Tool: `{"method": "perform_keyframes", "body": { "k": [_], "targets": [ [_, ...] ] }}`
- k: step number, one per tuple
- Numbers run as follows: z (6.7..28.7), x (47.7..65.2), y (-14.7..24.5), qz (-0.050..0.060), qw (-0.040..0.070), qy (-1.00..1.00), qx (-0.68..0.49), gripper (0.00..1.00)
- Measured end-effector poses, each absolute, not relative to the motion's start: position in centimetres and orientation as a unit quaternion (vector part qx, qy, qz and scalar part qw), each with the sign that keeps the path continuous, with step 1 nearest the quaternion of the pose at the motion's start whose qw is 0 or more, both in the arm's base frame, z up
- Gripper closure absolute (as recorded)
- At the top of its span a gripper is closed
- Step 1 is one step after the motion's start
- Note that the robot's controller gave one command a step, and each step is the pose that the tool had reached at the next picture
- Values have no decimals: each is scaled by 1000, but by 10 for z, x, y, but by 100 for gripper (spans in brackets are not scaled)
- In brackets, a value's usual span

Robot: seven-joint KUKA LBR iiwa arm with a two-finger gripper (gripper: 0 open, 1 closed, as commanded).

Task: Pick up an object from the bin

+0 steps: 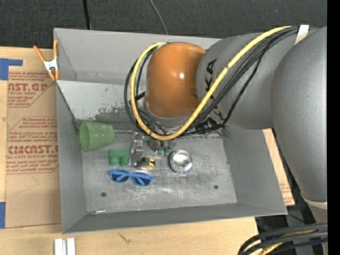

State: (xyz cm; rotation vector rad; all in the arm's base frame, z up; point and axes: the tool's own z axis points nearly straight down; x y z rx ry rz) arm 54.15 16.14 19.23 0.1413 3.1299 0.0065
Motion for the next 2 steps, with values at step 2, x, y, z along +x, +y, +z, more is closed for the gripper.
{"method": "perform_keyframes", "body": {
  "k": [2],
  "targets": [
    [119, 545, 151, 0, 1, 999, -33, 100]
  ]
}}
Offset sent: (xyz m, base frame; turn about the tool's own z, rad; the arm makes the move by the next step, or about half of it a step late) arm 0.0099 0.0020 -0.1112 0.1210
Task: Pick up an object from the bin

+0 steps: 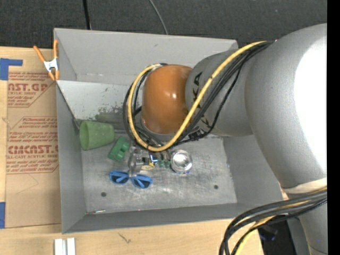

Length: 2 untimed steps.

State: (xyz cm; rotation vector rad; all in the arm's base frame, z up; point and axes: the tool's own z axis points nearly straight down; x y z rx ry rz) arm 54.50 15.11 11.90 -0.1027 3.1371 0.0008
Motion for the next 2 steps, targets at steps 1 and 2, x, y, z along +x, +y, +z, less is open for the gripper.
{"method": "perform_keyframes", "body": {
  "k": [1, 2],
  "targets": [
    [191, 509, 196, 1, 3, 970, -243, 100],
    [306, 531, 147, -1, 5, 934, -358, 100]
  ]
}}
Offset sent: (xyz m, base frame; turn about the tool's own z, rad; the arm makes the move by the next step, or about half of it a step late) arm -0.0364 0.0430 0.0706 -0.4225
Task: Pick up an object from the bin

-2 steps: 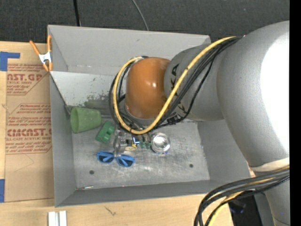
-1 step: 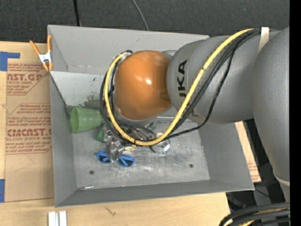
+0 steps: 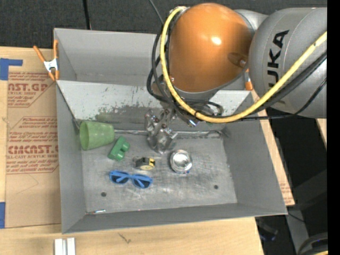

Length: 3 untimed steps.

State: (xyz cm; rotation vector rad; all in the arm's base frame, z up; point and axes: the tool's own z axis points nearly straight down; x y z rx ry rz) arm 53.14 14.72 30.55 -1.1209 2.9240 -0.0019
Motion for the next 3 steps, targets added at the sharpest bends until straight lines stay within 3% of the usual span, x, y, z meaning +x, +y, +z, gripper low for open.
{"method": "perform_keyframes", "body": {
  "k": [1, 2, 3],
  "targets": [
    [155, 540, 160, 1, -2, 982, -188, 100],
    [158, 541, 160, 1, 1, 982, -188, 0],
    [69, 535, 169, 2, 5, 984, -178, 0]
  ]
}}
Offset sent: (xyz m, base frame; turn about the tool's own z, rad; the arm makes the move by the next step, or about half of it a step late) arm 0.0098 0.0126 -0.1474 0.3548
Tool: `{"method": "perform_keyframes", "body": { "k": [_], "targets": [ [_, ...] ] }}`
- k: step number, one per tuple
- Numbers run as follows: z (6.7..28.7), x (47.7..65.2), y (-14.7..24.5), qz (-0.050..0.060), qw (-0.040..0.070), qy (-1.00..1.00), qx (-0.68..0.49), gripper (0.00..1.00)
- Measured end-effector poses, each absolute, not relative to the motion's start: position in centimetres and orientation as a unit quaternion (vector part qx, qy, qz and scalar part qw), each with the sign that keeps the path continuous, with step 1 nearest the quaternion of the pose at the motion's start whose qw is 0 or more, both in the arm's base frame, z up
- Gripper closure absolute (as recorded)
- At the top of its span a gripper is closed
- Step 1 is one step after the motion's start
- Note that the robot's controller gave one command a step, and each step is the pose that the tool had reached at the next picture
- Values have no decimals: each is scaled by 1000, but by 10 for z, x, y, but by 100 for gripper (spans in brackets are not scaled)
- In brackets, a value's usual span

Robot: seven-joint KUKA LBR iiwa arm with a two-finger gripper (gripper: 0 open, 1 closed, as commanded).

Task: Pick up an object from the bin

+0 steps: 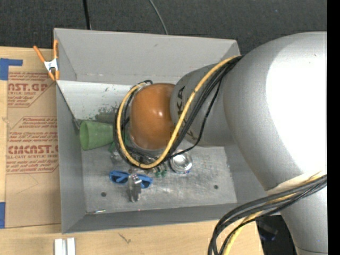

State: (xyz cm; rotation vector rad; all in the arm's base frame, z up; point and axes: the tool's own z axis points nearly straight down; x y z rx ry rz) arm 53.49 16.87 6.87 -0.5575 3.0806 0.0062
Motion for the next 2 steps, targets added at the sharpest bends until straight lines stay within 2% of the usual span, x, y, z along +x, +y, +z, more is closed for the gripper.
{"method": "perform_keyframes", "body": {
  "k": [1, 2],
  "targets": [
    [74, 537, 169, 2, 7, 984, -178, 100],
    [215, 541, 173, 1, 6, 969, -248, 100]
  ]
}}
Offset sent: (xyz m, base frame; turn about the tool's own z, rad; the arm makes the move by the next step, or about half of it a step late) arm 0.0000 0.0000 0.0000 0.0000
